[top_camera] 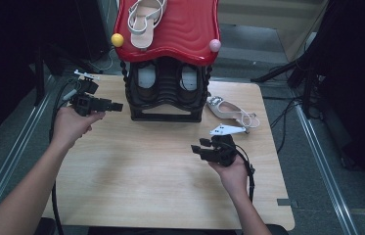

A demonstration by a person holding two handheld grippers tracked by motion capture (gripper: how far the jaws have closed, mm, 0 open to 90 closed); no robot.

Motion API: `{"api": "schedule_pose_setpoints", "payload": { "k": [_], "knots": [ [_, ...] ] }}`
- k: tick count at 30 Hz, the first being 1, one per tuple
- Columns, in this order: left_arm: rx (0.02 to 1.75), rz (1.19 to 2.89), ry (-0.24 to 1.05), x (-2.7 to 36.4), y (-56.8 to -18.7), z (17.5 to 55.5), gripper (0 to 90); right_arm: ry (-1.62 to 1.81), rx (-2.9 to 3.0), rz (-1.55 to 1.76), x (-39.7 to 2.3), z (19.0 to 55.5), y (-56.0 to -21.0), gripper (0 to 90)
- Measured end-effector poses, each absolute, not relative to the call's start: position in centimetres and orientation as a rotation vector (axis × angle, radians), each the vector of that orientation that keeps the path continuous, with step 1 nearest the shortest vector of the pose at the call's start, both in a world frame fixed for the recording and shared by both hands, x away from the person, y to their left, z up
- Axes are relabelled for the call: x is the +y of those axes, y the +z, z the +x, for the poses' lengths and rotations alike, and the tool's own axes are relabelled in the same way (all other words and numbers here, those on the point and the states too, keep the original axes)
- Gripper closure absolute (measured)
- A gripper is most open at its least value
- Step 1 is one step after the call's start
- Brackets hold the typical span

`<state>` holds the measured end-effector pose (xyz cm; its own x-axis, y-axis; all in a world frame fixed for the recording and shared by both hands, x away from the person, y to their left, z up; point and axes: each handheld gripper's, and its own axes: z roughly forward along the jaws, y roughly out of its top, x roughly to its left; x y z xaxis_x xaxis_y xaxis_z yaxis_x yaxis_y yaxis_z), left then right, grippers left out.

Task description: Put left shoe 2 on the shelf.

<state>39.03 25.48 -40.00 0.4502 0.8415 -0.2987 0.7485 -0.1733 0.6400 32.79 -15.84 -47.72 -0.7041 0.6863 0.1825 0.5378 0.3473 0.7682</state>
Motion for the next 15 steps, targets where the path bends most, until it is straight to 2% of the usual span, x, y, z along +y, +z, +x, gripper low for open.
{"api": "schedule_pose_setpoints", "payload": {
  "k": [15],
  "knots": [
    [1.338,1.95,0.139,24.9,-42.7,37.8,39.6,1.282,2.431,1.127,-16.0,32.8,-47.7,55.4]
  ]
}}
